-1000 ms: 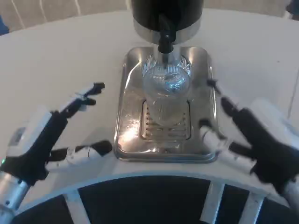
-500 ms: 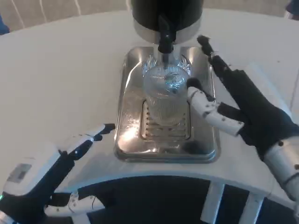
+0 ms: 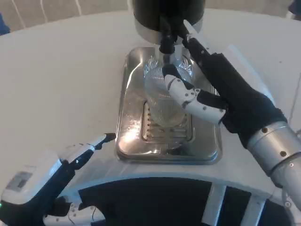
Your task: Grasp the cup under the faucet to collect the drink, then remove the cup.
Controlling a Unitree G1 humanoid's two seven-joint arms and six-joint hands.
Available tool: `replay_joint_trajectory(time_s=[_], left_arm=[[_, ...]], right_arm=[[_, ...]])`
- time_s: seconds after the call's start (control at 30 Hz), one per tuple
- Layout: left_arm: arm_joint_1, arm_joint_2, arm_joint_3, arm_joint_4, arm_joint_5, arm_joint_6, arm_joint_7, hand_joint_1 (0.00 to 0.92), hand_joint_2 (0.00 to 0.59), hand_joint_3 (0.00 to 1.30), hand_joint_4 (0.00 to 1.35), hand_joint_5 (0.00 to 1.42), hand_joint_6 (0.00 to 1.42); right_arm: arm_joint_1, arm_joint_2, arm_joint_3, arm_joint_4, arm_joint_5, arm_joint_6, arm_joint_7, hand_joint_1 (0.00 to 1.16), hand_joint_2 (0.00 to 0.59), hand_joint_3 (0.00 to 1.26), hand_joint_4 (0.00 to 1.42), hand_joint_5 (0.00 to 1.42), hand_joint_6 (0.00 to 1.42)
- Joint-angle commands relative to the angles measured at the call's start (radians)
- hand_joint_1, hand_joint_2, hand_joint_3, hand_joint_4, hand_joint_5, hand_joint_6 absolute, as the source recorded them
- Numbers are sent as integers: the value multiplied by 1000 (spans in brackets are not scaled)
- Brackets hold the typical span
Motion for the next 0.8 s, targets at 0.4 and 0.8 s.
replay_joint_trajectory(time_s=[0.4, 0.8], left_arm=[[57, 57, 27, -40, 35, -26, -21, 134, 86, 140, 110, 198, 271], [101, 129, 58, -19, 82, -98, -8, 121, 82, 138, 100, 196, 261]], right_arm=[[-84, -47, 31, 55, 101, 12, -77, 532, 586, 0, 0, 0, 0], [-116, -61, 51, 90, 143, 26, -104, 517, 586, 0, 0, 0, 0]])
